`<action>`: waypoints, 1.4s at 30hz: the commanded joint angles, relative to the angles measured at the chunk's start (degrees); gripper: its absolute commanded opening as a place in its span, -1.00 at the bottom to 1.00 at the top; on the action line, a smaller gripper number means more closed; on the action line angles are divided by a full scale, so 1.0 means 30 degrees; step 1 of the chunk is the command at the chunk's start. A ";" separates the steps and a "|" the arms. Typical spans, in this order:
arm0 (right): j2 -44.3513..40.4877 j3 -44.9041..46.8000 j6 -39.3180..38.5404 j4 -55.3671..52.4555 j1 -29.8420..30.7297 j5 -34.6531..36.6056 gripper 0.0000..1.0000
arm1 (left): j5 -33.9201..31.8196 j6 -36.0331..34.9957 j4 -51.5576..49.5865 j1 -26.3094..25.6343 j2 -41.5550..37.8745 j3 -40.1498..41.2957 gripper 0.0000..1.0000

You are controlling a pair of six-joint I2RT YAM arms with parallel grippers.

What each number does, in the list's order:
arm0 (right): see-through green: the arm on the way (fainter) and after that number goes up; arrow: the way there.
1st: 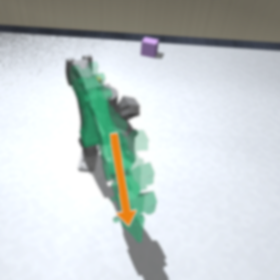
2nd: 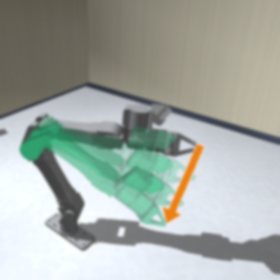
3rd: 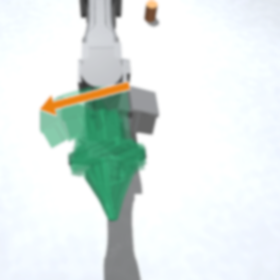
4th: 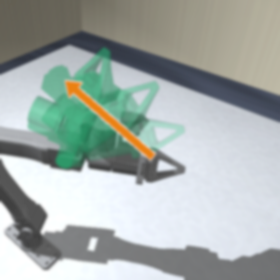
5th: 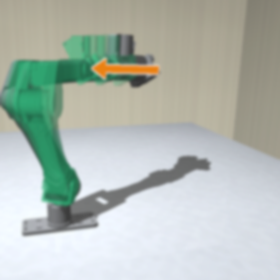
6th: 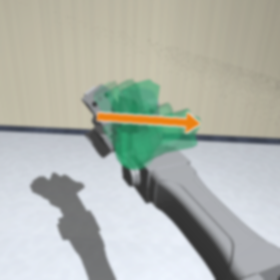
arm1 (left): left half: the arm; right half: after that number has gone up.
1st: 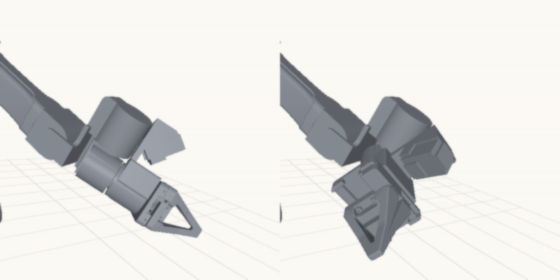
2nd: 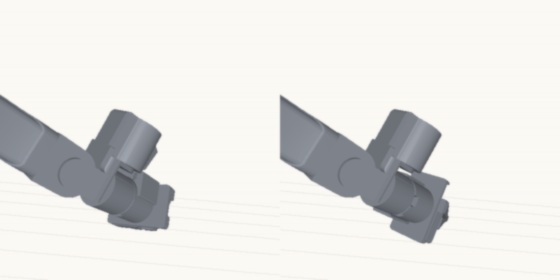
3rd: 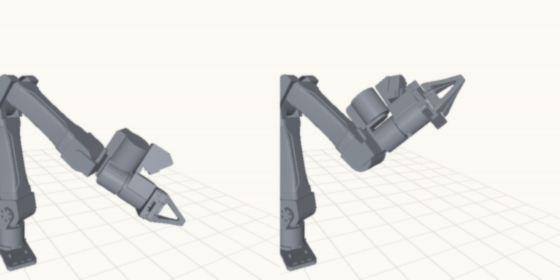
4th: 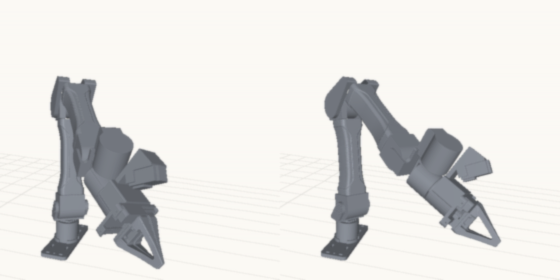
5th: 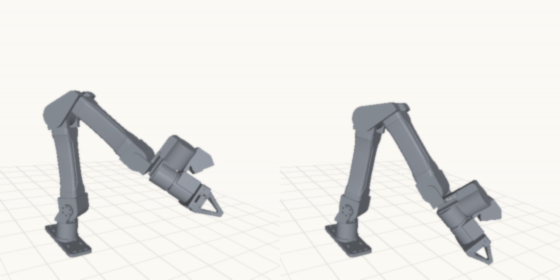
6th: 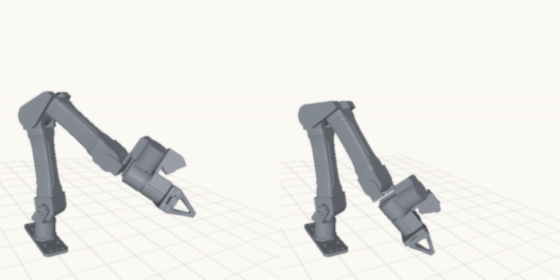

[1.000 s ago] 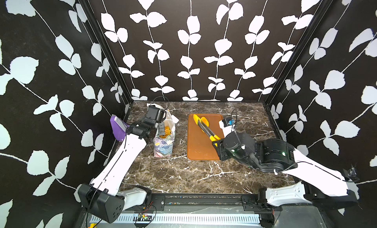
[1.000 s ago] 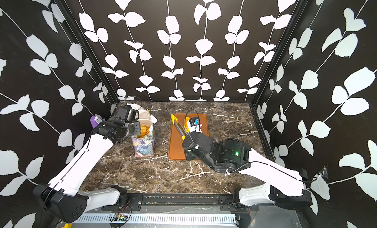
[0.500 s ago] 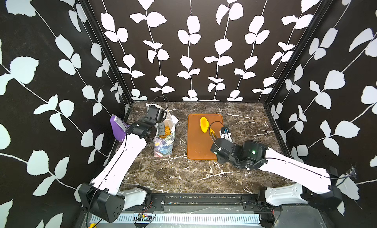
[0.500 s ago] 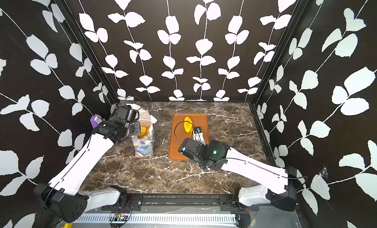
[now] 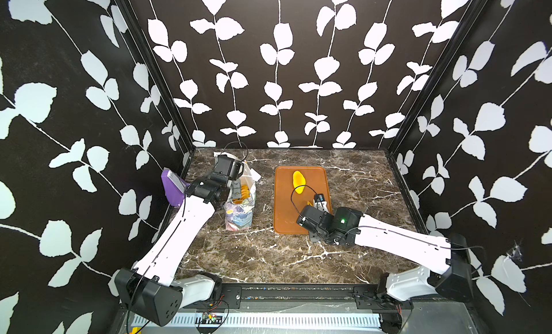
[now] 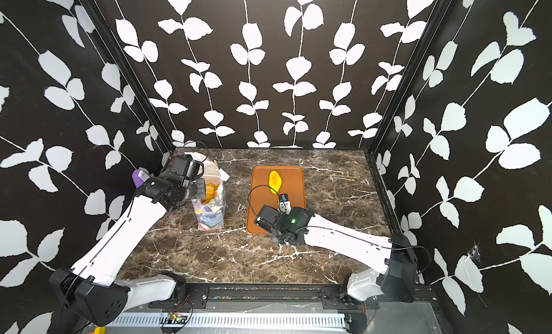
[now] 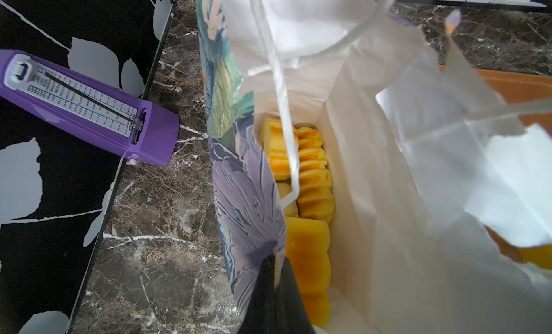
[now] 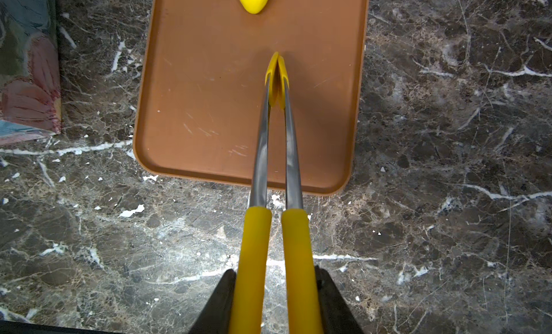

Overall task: Pack bread into a paper bag
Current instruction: Place the clamp on the plate.

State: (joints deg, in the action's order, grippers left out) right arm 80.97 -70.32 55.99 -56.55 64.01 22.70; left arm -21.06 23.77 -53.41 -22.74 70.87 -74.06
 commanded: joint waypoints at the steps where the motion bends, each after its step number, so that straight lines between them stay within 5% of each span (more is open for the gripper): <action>1: 0.0353 0.0335 -0.0198 0.1008 -0.0122 -0.0322 -1.00 | 0.0179 0.0144 -0.0596 -0.0117 -0.0119 0.0269 -1.00; 16: 0.0709 -0.0522 -0.0689 0.0812 -0.0166 -0.0262 -1.00 | 0.0142 0.0220 -0.0561 -0.0153 -0.0196 0.0383 -1.00; 26: 0.1714 -0.0645 -0.0827 0.1351 -0.0209 -0.0717 -0.48 | 0.0106 0.0185 -0.0567 -0.0154 -0.0180 0.0512 -1.00; 32: 0.2334 -0.1163 -0.1055 0.1385 -0.0262 -0.0696 -0.37 | 0.0047 0.0103 -0.0566 -0.0168 -0.0108 0.0503 -1.00; 37: 0.2272 -0.1490 -0.1194 0.1141 -0.0293 -0.0248 -0.83 | 0.0047 0.0104 -0.0512 -0.0158 -0.0021 0.0467 -1.00; 42: 0.2270 -0.2735 -0.1515 0.0474 -0.0364 0.0215 -0.99 | 0.0047 0.0093 -0.0473 -0.0154 0.0095 0.0503 -1.00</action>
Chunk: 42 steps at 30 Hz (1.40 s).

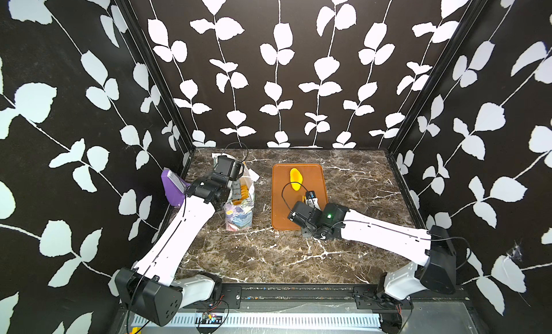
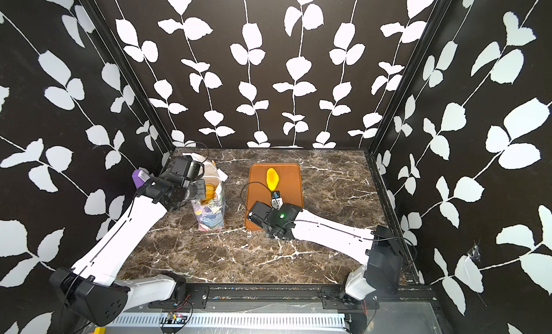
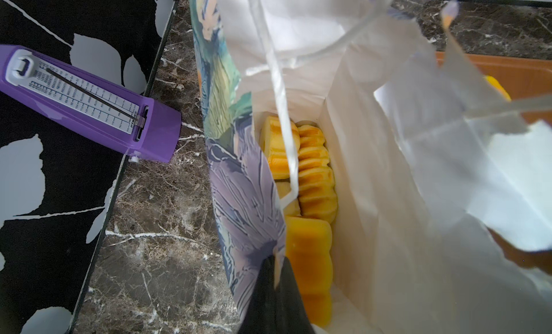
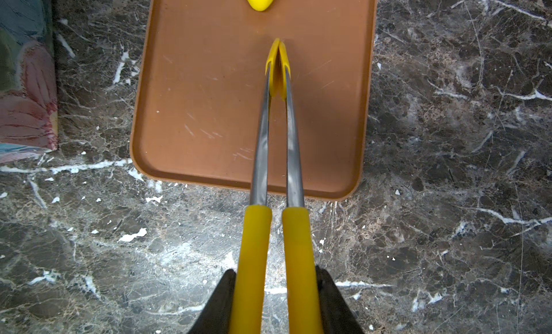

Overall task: Pack bread into a paper bag
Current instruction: Place the clamp on the plate.

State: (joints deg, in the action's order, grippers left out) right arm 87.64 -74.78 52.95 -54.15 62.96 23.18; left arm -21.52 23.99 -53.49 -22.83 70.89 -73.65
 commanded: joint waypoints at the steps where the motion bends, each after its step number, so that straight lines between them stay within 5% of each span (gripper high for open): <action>1: 0.0027 -0.1457 -0.0575 -0.0497 -0.0060 0.0145 -0.99 | 0.0200 0.0029 -0.0450 -0.0126 0.0084 0.0362 -1.00; 11: 0.0690 -0.3251 -0.1612 -0.1044 -0.0585 0.0580 -0.99 | 0.0229 -0.0074 -0.0362 -0.0125 0.0143 0.0425 -1.00; 19: 0.1758 -0.4317 -0.2325 -0.0964 -0.1202 0.0367 -0.66 | -0.0034 -0.0233 -0.0391 -0.0130 0.0137 0.0433 -1.00; 24: 0.2075 -0.4600 -0.2587 -0.0875 -0.1480 0.0098 -0.22 | -0.0034 -0.0235 -0.0376 -0.0125 0.0217 0.0483 -1.00; 42: 0.2566 -0.4469 -0.2621 -0.0632 -0.1684 -0.0111 -0.08 | -0.0093 -0.0349 -0.0391 -0.0125 0.0392 0.0409 -1.00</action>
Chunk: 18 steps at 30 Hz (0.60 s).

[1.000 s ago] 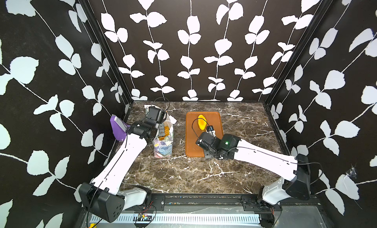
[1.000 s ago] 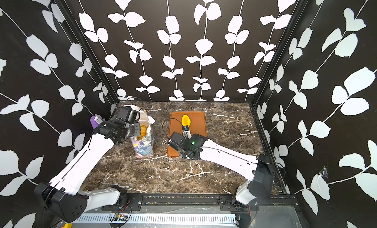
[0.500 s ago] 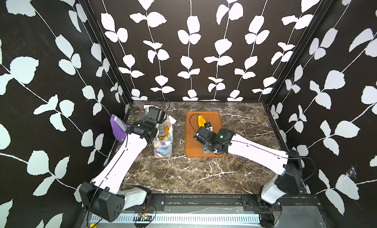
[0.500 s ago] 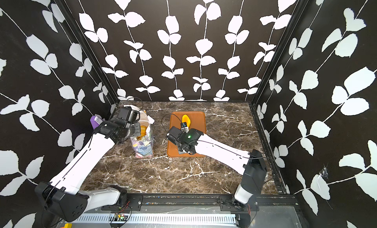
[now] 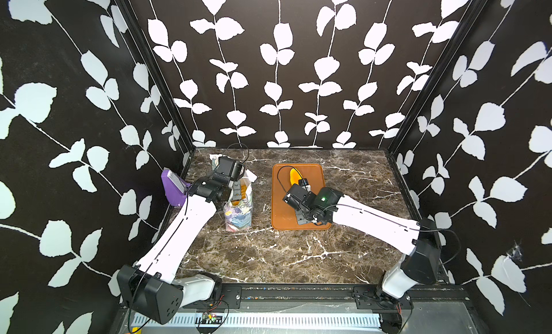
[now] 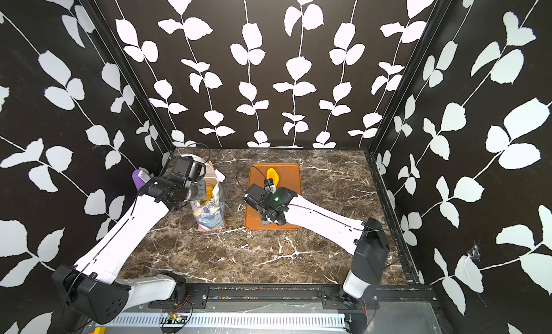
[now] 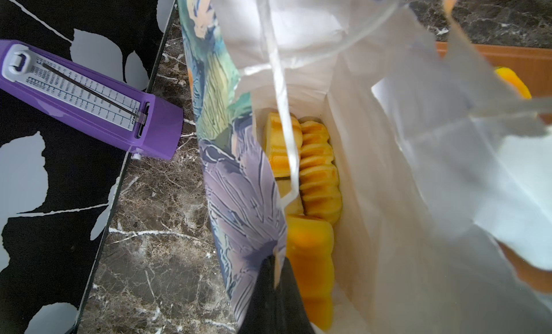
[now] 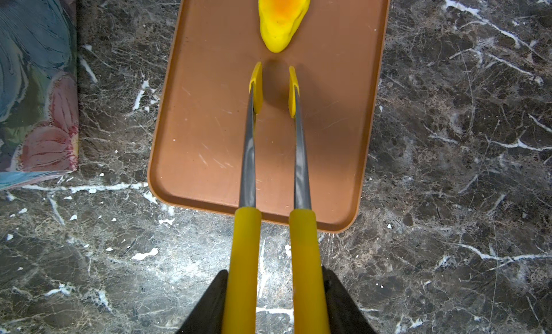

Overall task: Pack bread into a paper bag
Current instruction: Place the clamp on the plate.

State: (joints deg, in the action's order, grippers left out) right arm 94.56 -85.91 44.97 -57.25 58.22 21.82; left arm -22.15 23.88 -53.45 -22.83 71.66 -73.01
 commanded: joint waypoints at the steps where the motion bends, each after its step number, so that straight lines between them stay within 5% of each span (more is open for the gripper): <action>1: 0.0283 -0.0771 0.0083 0.0464 -0.0101 0.0317 -0.08 | 0.0118 -0.0313 -0.0406 -0.0114 0.0137 0.0198 -1.00; 11: 0.0158 -0.0001 0.0686 0.0619 -0.0125 -0.0155 -0.07 | 0.0147 -0.0282 -0.0435 -0.0125 0.0137 0.0255 -1.00; 18: -0.0784 0.3933 0.2498 0.2161 0.0198 -0.1483 -0.58 | 0.0378 -0.0120 -0.0320 -0.0125 0.0145 0.0316 -1.00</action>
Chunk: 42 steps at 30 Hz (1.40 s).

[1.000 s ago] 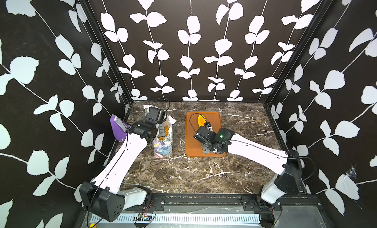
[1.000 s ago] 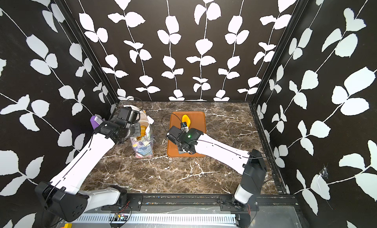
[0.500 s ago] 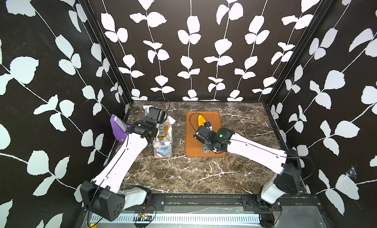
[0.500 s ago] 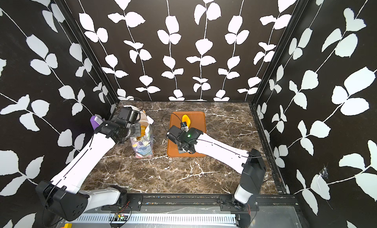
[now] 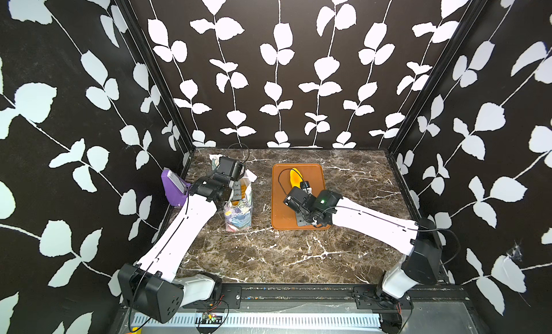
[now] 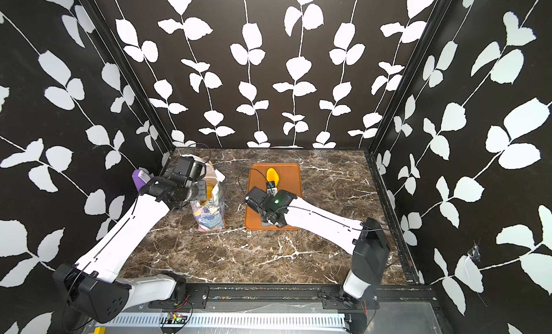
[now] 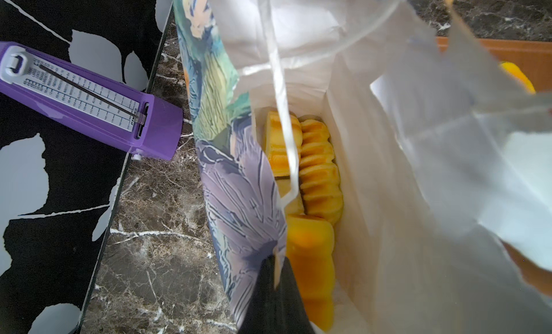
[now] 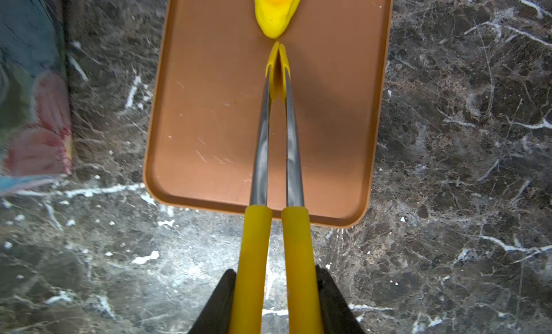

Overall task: Pack bread into a paper bag
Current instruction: Place the clamp on the plate.

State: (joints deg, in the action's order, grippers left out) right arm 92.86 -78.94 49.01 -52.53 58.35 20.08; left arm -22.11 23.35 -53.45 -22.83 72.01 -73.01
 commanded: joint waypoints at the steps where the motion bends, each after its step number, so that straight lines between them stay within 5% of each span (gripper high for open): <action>1: -0.0892 0.2108 0.1385 0.0664 0.0286 -0.0918 -0.61 | 0.0394 0.0085 -0.0303 -0.0125 0.0014 0.0374 -1.00; 18: 0.1883 0.5716 0.3231 0.4311 0.1395 -0.2652 -0.64 | 0.0507 0.0210 -0.0395 -0.0134 -0.0466 0.0780 -1.00; 30: 0.3601 0.5506 0.3144 0.4958 0.1425 -0.3241 -0.21 | 0.0280 0.0182 -0.0630 -0.0147 -0.0785 0.0900 -1.00; 42: 0.4115 0.5251 0.3101 0.4783 0.1417 -0.2627 0.02 | 0.0281 0.0067 -0.0665 -0.0146 -0.0608 0.0759 -1.00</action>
State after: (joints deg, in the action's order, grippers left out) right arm 103.50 -63.37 58.57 -37.47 62.48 11.62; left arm -21.93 23.40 -53.52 -22.83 70.78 -71.42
